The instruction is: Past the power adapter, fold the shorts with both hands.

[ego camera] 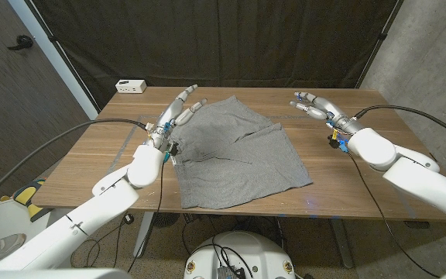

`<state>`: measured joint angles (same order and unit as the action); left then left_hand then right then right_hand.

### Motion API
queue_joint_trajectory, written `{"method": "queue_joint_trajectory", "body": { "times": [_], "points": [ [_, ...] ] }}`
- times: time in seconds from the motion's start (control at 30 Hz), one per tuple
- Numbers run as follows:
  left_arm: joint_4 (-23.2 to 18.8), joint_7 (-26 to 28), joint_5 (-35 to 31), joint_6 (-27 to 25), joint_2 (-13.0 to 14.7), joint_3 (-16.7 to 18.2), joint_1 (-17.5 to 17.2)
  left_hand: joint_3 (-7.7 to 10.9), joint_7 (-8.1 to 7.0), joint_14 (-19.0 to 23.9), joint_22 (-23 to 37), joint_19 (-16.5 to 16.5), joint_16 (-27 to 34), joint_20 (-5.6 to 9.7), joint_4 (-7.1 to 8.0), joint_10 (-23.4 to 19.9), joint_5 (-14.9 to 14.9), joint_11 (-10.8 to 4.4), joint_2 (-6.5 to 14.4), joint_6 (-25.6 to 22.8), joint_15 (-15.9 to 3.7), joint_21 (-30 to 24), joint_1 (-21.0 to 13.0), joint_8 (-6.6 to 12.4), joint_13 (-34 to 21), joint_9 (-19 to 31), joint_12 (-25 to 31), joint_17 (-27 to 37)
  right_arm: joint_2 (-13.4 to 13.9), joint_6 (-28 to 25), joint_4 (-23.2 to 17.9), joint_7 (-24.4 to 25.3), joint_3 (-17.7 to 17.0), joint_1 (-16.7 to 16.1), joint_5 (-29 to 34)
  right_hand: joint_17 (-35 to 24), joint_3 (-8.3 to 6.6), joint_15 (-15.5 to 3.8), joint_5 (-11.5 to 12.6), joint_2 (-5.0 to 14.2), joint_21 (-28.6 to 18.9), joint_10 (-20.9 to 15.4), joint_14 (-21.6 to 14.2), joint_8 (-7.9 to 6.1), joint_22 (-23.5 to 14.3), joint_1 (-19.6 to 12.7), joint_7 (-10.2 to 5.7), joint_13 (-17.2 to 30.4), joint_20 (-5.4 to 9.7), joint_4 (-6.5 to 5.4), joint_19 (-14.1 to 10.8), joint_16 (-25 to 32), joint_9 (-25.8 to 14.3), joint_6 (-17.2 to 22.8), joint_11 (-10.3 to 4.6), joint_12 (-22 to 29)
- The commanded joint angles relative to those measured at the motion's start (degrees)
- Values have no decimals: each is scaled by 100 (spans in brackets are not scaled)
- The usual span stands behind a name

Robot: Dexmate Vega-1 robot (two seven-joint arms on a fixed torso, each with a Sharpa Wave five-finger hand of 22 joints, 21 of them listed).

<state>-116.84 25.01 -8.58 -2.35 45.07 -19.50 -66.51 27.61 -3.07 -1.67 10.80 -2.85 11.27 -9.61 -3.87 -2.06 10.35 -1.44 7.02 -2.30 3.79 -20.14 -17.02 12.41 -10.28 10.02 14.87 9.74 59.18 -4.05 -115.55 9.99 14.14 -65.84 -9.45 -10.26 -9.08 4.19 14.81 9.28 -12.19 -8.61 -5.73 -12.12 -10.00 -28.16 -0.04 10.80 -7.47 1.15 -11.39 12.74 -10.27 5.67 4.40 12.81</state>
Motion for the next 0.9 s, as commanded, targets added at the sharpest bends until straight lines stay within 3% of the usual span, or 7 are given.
{"method": "queue_joint_trajectory", "body": {
  "times": [0.03,0.6,0.9],
  "points": [
    [-661,70,-420,-319,245,214,-597,25,-22,33,26,-10,4,-27,-49,-60,-21,14,-24,-7,29,17,-70,-20,-26,7,-16,10,418,-540,-773,316,-419,-758,471,-31,-15,-4,-24,20,-42,-74,-60,-28,-20,-82,-10,15,17,36,-40,7,-20,85,-3,32],
    [-1048,50,-630,-326,414,569,-1417,30,-34,35,30,-26,-22,-33,-111,-50,-29,3,-45,5,35,40,-107,-68,-28,9,-61,12,525,-1139,-1472,412,-930,-1696,1043,-37,-57,-35,-69,12,-34,-131,-104,-17,-19,-110,-24,16,21,62,-62,-2,-22,130,-32,24],
    [-1136,45,-765,-216,433,665,-1719,30,-36,33,32,-39,-34,-29,-137,-41,-33,-3,-53,12,41,54,-121,-89,-30,10,-85,13,427,-1320,-1670,418,-1118,-2114,1359,-40,-80,-39,-91,10,-31,-153,-123,-1,-19,-121,-37,17,27,72,-76,-9,-24,131,-26,15]
  ]
}}
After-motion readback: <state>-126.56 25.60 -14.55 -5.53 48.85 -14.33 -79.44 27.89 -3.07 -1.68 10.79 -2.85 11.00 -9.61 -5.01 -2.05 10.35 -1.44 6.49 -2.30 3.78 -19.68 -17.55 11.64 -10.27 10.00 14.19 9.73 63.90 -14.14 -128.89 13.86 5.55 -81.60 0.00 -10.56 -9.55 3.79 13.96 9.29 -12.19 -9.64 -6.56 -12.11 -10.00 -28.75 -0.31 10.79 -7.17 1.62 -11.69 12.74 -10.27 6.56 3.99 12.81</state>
